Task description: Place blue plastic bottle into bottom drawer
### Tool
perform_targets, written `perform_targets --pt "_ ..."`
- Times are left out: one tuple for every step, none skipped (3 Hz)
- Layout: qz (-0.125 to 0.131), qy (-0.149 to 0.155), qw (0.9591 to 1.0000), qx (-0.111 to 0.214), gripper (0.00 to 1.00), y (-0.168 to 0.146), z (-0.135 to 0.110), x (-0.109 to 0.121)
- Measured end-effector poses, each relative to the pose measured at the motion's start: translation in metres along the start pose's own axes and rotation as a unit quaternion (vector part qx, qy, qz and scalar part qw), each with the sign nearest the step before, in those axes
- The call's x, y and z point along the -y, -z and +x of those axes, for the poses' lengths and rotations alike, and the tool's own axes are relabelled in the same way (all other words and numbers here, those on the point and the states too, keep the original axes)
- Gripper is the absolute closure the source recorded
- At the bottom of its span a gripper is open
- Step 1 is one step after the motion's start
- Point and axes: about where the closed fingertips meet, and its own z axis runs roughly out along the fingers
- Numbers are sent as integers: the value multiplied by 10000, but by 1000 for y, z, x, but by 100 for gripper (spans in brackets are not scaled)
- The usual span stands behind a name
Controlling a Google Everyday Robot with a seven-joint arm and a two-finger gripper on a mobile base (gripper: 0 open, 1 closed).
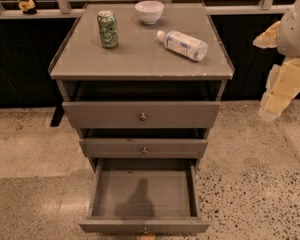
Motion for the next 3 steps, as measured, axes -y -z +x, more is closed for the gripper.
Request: perform_targets --pt "-576 166 9975 381 0 -39 -11 47" --pt "-1041 309 9908 804 0 -92 -54 95" --pt "-959 253 9902 979 0 -118 -61 123"
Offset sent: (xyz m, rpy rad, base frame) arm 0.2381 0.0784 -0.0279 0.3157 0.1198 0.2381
